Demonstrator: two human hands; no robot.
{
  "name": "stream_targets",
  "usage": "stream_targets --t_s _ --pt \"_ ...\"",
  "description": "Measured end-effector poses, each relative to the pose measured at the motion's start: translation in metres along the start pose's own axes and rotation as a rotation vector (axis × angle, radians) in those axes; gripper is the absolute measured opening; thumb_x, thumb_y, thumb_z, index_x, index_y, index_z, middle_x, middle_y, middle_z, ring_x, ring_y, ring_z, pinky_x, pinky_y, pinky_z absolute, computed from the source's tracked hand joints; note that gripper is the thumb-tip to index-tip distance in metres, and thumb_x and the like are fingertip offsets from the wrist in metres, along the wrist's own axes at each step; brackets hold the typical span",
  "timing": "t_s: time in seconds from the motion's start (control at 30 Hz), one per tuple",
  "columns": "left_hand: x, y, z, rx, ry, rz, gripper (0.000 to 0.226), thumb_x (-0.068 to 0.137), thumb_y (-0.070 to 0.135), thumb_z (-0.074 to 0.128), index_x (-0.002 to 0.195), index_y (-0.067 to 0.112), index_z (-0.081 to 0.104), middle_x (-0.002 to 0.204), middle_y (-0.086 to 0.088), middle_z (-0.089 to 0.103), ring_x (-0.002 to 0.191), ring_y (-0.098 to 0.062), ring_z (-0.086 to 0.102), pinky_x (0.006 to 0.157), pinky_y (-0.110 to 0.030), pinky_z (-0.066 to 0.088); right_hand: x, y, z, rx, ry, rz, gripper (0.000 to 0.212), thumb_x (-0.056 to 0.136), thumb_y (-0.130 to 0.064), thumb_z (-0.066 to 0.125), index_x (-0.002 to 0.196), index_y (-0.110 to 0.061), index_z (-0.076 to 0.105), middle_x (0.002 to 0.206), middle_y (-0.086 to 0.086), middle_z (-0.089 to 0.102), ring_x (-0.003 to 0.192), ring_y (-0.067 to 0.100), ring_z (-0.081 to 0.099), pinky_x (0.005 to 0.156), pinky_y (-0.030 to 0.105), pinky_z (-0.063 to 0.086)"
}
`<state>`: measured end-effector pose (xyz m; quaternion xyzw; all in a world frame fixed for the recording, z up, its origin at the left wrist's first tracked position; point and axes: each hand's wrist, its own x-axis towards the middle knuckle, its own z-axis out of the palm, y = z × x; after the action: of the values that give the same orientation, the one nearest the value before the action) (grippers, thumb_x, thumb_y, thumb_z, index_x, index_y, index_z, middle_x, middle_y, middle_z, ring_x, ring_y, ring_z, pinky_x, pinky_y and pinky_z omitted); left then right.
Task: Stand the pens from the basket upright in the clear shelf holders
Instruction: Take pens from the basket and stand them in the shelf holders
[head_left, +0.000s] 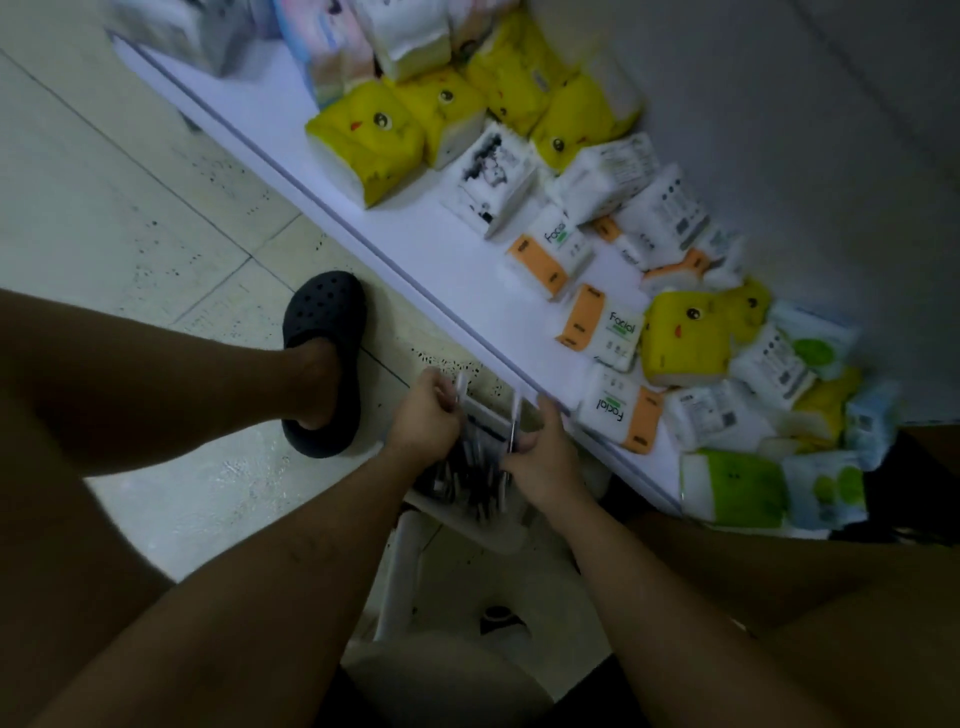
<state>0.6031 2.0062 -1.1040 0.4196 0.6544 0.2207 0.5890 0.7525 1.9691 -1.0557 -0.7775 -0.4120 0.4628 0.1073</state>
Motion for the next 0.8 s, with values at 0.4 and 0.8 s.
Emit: stream_targets --t_s 0.4,0.8 --pt "-0.08 0.128 -0.05 -0.176 -0.143 0.359 0.045 0.097 0.004 0.053 0.134 0.027 0.046 0.091 -0.017 0.061 0.073 -0.025 0.071 0.059 -0.03 0.054 -0.059 -0.074 -0.053 0.22 0.163 -0.445 0.073 0.085 -0.007 0.07 0.142 -0.039 0.037 0.069 0.007 0.057 0.072 0.022 0.063 0.072 0.031 0.053" --pt "-0.16 0.259 -0.044 -0.187 -0.262 0.728 0.032 0.092 0.002 0.06 0.12 0.015 0.058 0.073 -0.004 0.063 0.068 -0.027 0.071 0.064 -0.037 0.059 -0.137 -0.121 -0.156 0.467 0.375 -0.816 0.047 0.09 -0.01 0.066 0.111 -0.05 0.054 0.081 -0.003 0.063 0.072 0.015 0.07 0.064 0.035 0.058"
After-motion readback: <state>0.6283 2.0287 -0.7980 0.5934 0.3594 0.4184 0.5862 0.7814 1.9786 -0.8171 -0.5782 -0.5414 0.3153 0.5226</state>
